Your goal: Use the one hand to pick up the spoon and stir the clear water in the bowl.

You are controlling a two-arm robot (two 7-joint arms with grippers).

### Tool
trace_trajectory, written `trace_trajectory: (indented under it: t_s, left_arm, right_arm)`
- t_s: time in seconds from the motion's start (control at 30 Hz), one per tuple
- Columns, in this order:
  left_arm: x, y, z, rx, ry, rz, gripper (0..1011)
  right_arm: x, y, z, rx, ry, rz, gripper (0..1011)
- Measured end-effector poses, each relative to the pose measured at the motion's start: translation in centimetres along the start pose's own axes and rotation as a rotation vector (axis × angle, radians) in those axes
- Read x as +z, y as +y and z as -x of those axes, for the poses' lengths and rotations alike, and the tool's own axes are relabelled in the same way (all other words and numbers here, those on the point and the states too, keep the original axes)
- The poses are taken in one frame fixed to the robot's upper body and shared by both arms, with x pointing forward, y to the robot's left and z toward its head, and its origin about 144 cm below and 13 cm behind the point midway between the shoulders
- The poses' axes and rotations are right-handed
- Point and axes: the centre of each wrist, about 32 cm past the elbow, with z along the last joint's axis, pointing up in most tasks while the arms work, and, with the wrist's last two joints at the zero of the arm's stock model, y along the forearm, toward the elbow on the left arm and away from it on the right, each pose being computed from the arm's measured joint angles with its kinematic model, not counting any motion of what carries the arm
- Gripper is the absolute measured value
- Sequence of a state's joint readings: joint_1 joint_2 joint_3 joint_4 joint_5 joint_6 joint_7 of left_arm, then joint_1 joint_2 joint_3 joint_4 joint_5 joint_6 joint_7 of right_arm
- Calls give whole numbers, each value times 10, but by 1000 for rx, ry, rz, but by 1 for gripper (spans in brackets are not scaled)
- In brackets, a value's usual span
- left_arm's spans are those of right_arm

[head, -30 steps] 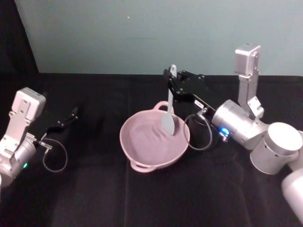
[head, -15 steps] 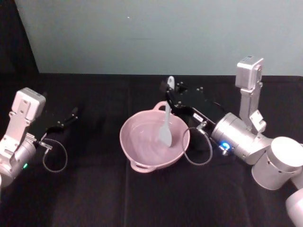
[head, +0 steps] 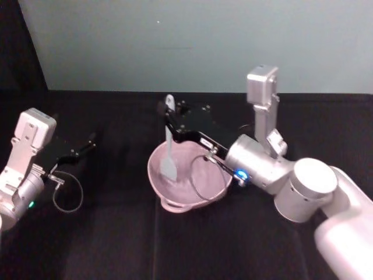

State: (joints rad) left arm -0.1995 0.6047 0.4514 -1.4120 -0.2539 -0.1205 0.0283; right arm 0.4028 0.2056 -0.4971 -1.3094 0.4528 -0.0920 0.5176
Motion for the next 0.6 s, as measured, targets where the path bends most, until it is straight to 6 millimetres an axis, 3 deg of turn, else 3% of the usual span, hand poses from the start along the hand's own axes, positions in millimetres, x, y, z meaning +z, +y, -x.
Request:
trace_trajectory:
  t_s: [0.3,0.6]
  left_arm:
    - [0,0,0,0,0,0,1011]
    - [0,0,0,0,0,0,1011]
  right_arm:
    - [-6,26,-16,10,9,12,119]
    - [-2,24,-32,-23,-7,13,120]
